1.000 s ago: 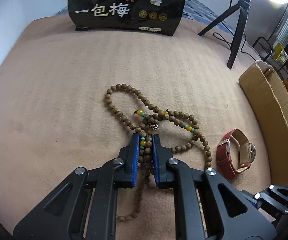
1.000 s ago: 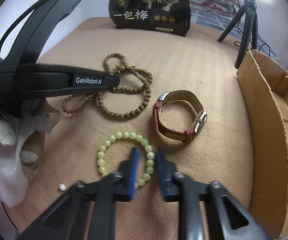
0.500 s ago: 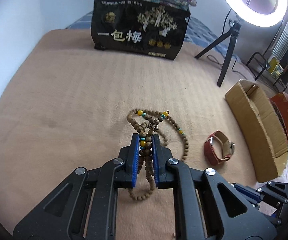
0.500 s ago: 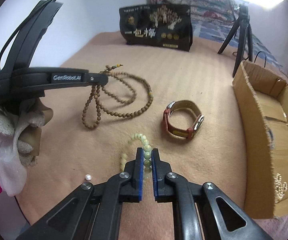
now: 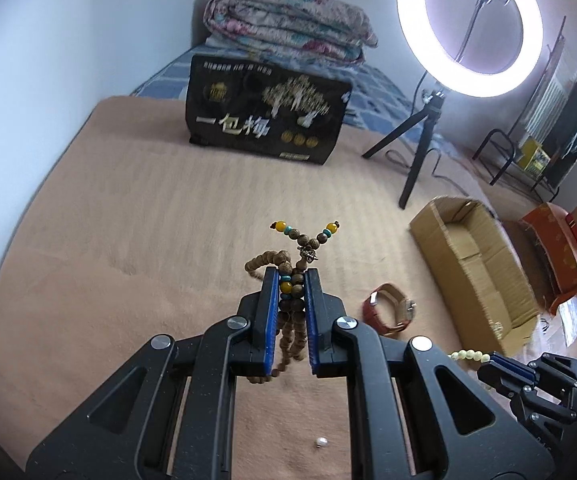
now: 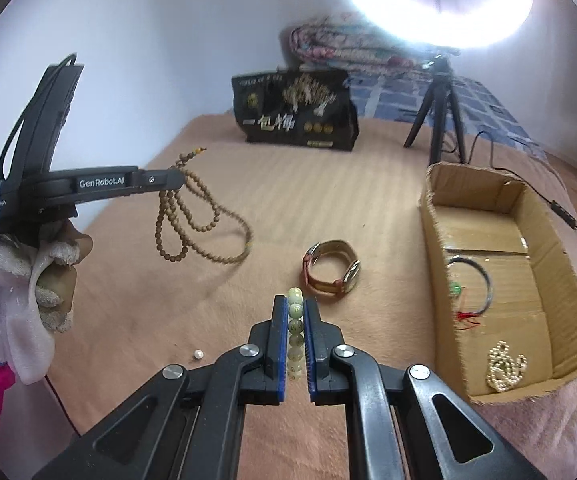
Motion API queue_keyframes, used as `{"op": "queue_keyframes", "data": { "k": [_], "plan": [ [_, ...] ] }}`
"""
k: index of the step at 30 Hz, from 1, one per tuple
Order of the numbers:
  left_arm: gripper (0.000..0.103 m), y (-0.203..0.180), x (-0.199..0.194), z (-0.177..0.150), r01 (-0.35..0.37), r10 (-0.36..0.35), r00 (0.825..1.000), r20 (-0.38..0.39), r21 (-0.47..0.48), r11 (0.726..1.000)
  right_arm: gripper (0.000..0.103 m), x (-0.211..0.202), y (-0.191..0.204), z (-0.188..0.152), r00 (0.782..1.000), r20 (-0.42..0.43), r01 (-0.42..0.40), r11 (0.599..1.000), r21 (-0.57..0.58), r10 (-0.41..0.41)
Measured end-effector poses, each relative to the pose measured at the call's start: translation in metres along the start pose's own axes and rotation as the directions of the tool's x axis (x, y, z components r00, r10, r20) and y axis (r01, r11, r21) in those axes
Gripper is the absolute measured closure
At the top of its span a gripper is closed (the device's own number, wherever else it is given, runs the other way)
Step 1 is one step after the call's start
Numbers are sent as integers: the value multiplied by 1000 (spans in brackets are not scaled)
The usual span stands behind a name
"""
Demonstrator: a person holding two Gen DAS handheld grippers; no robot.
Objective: Organize jewelry
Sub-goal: 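Lift the necklace with the left tool while the right tool carries the bracelet over the box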
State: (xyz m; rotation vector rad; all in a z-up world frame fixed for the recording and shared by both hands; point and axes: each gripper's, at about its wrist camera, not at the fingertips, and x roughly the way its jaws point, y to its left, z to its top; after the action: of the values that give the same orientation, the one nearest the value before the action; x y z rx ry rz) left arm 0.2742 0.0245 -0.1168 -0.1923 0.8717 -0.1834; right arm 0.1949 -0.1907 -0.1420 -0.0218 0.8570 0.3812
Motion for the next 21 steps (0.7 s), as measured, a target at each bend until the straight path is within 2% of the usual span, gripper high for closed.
{"op": "queue_keyframes", "data": {
  "k": [11,21],
  "plan": [
    [93,-44,-35,16,74,-78,995,60,63,995,98,-64,-30,-8,995,92,17,998,61,-23],
    [93,-94,-35,26,141,-150,987,62,120,983,98,-106,-75,-18,986,139,72,991,116,-88]
  ]
}}
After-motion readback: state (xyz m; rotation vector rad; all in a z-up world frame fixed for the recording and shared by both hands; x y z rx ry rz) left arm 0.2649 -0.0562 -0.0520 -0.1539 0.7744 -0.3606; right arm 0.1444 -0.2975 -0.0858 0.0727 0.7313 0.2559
